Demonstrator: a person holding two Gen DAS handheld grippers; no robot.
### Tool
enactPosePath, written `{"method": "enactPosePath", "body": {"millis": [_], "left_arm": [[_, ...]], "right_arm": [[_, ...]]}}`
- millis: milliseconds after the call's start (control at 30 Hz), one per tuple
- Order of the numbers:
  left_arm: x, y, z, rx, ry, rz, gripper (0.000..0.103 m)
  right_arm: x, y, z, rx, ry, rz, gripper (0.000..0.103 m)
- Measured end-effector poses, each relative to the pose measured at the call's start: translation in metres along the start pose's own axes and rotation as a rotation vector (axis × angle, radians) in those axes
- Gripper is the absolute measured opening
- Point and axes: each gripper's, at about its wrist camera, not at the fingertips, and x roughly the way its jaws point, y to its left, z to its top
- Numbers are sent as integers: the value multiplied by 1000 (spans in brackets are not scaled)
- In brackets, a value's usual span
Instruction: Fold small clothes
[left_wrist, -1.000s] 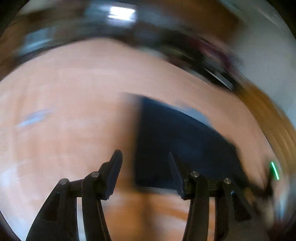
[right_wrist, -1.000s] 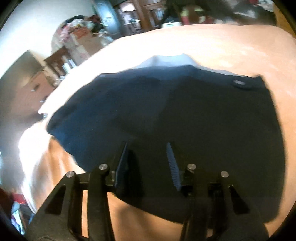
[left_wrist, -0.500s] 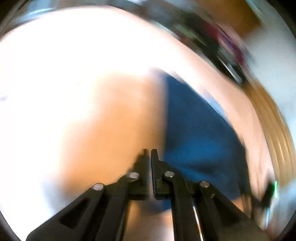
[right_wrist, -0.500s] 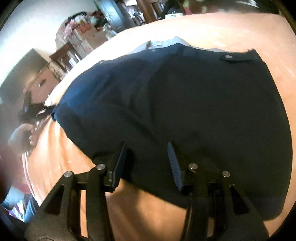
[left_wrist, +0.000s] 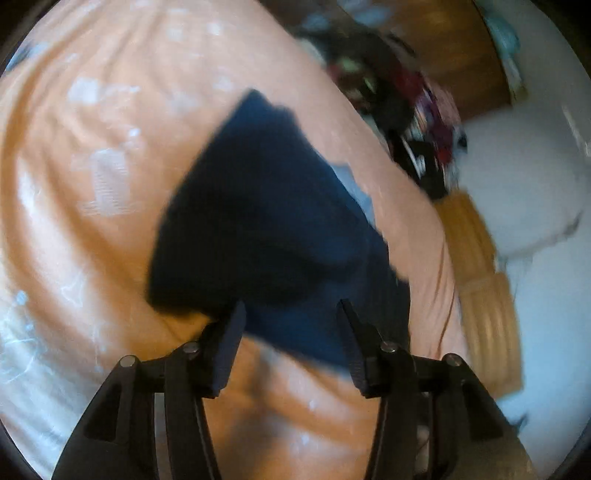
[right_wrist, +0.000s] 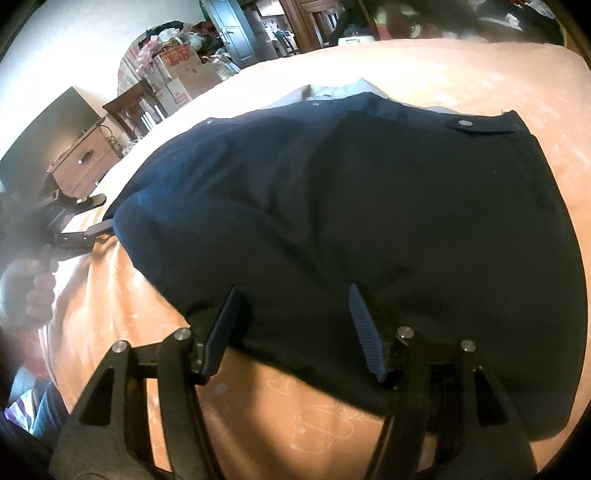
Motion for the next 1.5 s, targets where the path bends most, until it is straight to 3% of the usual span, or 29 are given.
{"method": "enactPosePath", "body": {"millis": [133, 267, 300, 400, 467, 567, 667, 800, 833, 867, 933, 967, 1000, 1067, 1133, 1167, 1233, 1267, 1300, 1333, 1400, 1500], "left_arm": [[17, -4, -11, 15, -36, 38, 50], [5, 6, 13, 56, -104, 143, 7], [-12, 14, 25, 62, -141, 171, 2], [-57, 52, 61, -21, -267, 256, 1], [-70, 61, 72, -41, -277, 274, 1], [-63, 14, 50, 181, -184, 223, 6], [-39, -42, 18, 423, -73, 155, 38], [8, -98, 10, 565, 28, 69, 42], [19, -103, 14, 561, 52, 75, 43], [39, -94, 18, 520, 108, 137, 46], [62, -65, 20, 457, 133, 328, 39], [55, -39, 22, 365, 103, 317, 16], [40, -18, 22, 263, 63, 275, 7], [-1, 22, 17, 77, -26, 158, 7], [-30, 40, 9, 47, -93, 173, 7], [-39, 48, 7, 22, -107, 144, 4], [-52, 51, 3, 25, -114, 115, 6], [-56, 48, 3, 47, -120, 112, 16], [-60, 43, 3, 65, -126, 101, 33], [-59, 37, 4, 87, -132, 97, 41], [-55, 17, 7, 169, -137, 115, 62], [-48, 13, 15, 191, -113, 67, 70]], "right_arm": [[0, -1, -1, 1, -2, 16, 64], [-2, 0, -2, 0, -3, 18, 65], [-1, 0, -2, 0, -2, 17, 65], [-1, -1, -2, 0, -2, 18, 65], [-1, 0, -2, -2, -2, 17, 65], [-1, 0, -2, -4, -3, 22, 67], [-1, 1, -2, -9, -2, 22, 69], [0, 1, -2, -12, -2, 21, 69], [0, 1, -2, -11, -1, 21, 69], [0, 1, -2, -12, -1, 21, 69], [-1, 1, -2, -12, -2, 23, 70], [-1, 1, -2, -12, -1, 25, 71], [-1, 0, -2, -12, -2, 28, 71], [-1, 1, -2, -16, -1, 34, 74], [1, 1, -2, -21, 5, 31, 75], [1, 3, -1, -27, 6, 17, 76], [-1, 7, -1, -42, 6, -15, 76], [-2, 11, -1, -48, 7, -47, 76], [-3, 15, 0, -48, 12, -72, 76], [-5, 19, 2, -43, 17, -81, 76], [-9, 34, 7, -44, 13, -36, 74], [-5, 73, 21, -114, 11, 40, 74]]}}
